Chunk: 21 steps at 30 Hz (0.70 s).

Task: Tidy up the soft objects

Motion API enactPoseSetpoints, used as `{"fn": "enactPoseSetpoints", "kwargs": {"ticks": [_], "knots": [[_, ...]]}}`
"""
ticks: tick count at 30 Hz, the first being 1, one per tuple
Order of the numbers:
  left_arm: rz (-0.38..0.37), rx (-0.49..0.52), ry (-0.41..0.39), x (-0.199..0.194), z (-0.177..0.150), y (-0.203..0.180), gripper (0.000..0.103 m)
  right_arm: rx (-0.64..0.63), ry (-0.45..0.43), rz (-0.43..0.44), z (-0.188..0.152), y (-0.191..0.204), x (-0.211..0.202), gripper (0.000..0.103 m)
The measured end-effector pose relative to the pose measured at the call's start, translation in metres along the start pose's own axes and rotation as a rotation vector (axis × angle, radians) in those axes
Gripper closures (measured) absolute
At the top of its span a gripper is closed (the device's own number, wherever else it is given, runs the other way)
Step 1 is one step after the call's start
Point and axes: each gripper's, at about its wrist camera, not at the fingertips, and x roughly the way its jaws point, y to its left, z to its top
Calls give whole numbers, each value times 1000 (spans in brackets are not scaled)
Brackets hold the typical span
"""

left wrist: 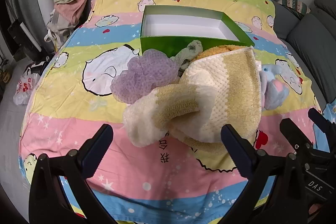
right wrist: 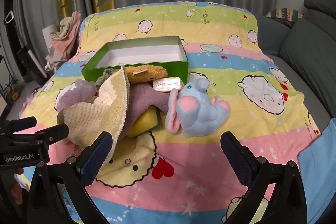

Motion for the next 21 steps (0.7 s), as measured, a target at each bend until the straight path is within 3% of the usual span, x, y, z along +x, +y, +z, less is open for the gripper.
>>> {"fn": "enactPoseSetpoints", "kwargs": {"ticks": [21], "knots": [[16,38,-52,-11,0,-7,1,-7,-2,41,-1,5,-6,0]]}}
